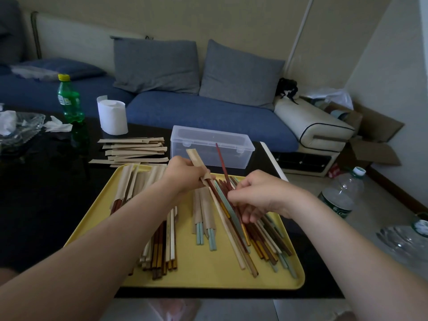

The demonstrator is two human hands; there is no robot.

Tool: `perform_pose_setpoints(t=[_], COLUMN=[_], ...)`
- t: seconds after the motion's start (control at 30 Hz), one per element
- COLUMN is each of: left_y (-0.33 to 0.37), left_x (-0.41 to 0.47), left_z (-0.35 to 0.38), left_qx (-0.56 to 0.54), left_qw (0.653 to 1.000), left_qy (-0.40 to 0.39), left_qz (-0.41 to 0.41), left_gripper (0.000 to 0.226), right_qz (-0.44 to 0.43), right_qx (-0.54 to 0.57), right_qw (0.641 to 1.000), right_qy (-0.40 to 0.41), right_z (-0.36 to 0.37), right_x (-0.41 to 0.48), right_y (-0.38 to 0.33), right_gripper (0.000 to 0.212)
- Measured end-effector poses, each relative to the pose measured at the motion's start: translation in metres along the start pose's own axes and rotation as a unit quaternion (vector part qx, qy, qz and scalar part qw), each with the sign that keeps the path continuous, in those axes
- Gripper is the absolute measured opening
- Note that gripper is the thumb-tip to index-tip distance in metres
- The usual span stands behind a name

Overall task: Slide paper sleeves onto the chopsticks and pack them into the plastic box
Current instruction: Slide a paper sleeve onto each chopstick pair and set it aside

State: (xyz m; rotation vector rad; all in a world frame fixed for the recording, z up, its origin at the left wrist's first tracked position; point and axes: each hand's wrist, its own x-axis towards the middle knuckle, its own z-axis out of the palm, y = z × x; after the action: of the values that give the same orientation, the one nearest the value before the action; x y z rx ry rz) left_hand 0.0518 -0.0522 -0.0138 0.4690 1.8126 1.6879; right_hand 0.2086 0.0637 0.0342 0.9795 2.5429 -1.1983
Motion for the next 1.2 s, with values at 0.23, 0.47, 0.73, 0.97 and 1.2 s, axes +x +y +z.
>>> perform_pose_setpoints(t=[0.23, 0.47, 0.73, 0.97, 1.2], left_y=[0.004, 0.006, 0.006, 0.006, 0.009], left_x=[0.001, 0.006, -0.004, -0.004, 0.003], left_z=[-0.002, -0.005, 0.001, 0.0, -0.005], left_qx=[-0.102, -0.132, -0.118, -0.073, -0.086], left_qw=[0.994, 0.989, 0.993, 0.997, 0.995], left_qy=[0.04, 0.068, 0.005, -0.008, 0.048], left_qz=[-0.003, 0.01, 0.016, 0.006, -0.003], left_gripper=[0.032, 0.053, 0.044, 0.037, 0.029], right_qz=[0.024, 0.036, 0.029, 0.005, 0.067], right_qx=[-0.036, -0.036, 0.045, 0.047, -0.054], right_qw=[0.986, 0.979, 0.996, 0.999, 0.984], right_qy=[-0.162, -0.2, -0.066, 0.022, -0.154], right_z=[-0.006, -0.01, 0.001, 0.009, -0.003], right_x=[-0.008, -0.012, -0.006, -0.003, -0.006], right_y=[0.001, 0.002, 0.0, -0.006, -0.003], right_gripper=[0.01, 0.023, 0.022, 0.033, 0.026])
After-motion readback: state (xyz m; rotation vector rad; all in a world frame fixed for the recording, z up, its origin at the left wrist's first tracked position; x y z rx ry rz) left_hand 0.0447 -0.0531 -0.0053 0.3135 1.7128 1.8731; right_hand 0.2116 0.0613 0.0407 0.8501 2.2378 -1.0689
